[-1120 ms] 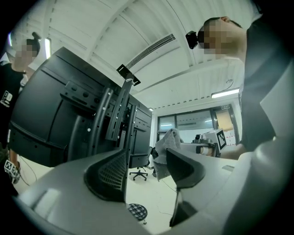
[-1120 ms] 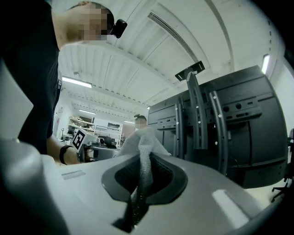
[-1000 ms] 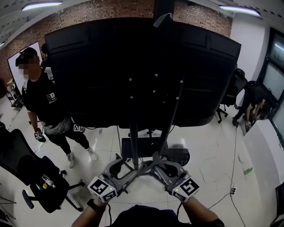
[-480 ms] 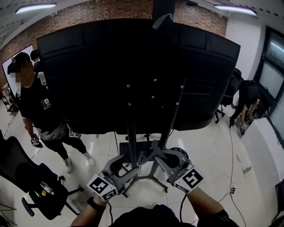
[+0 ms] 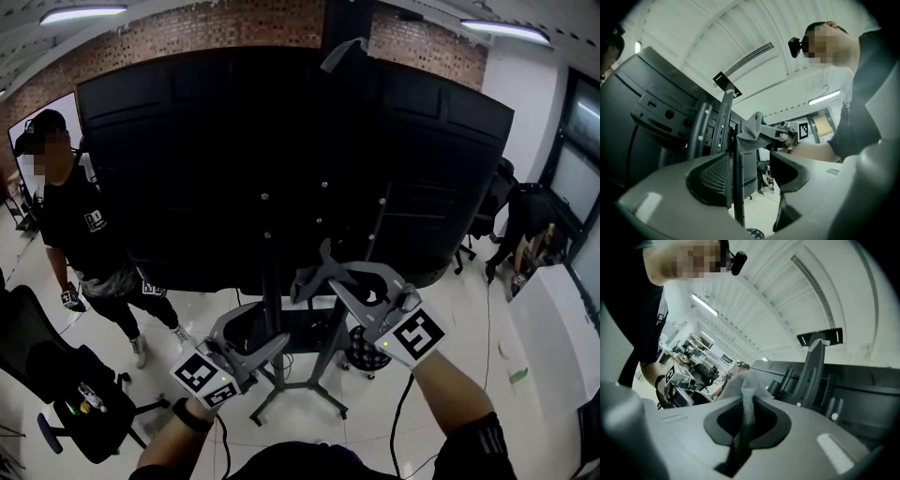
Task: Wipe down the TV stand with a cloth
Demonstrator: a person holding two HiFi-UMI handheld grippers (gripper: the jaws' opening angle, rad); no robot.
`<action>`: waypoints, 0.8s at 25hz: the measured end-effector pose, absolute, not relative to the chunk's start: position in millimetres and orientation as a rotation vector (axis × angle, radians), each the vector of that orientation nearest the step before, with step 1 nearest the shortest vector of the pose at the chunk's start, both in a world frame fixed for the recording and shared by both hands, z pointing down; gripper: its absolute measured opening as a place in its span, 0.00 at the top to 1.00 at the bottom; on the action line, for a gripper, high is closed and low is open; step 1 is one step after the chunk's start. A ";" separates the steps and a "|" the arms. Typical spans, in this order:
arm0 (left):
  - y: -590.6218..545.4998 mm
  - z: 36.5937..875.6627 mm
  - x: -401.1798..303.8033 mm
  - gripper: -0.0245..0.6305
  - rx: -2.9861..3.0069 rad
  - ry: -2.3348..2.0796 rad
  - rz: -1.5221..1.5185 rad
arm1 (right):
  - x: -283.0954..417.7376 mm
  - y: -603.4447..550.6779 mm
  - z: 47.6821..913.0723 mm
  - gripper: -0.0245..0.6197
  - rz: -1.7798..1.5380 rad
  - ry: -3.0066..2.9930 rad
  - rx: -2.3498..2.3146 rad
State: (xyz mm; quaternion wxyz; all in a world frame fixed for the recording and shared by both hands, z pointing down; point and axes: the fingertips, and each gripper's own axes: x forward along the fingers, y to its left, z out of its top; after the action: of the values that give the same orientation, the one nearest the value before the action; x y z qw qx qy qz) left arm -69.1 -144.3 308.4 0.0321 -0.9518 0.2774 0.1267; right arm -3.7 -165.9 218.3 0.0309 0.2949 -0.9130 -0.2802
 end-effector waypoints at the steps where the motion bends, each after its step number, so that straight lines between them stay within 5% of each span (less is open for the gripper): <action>1: -148.4 299.7 -67.8 0.51 -2.915 0.848 0.397 | -2.5 -171.3 207.3 0.94 -0.896 -2.795 0.908; 20: -210.9 101.8 -23.0 0.51 -2.625 0.706 0.413 | 16.2 -281.0 -38.2 0.94 -1.362 -2.489 1.043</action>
State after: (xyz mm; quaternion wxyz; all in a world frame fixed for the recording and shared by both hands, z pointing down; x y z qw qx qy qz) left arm -23.0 -210.9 101.8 0.1949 -0.9364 0.2520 0.1473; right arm 16.2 -281.0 -38.2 0.0592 0.3443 -0.8220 -0.4498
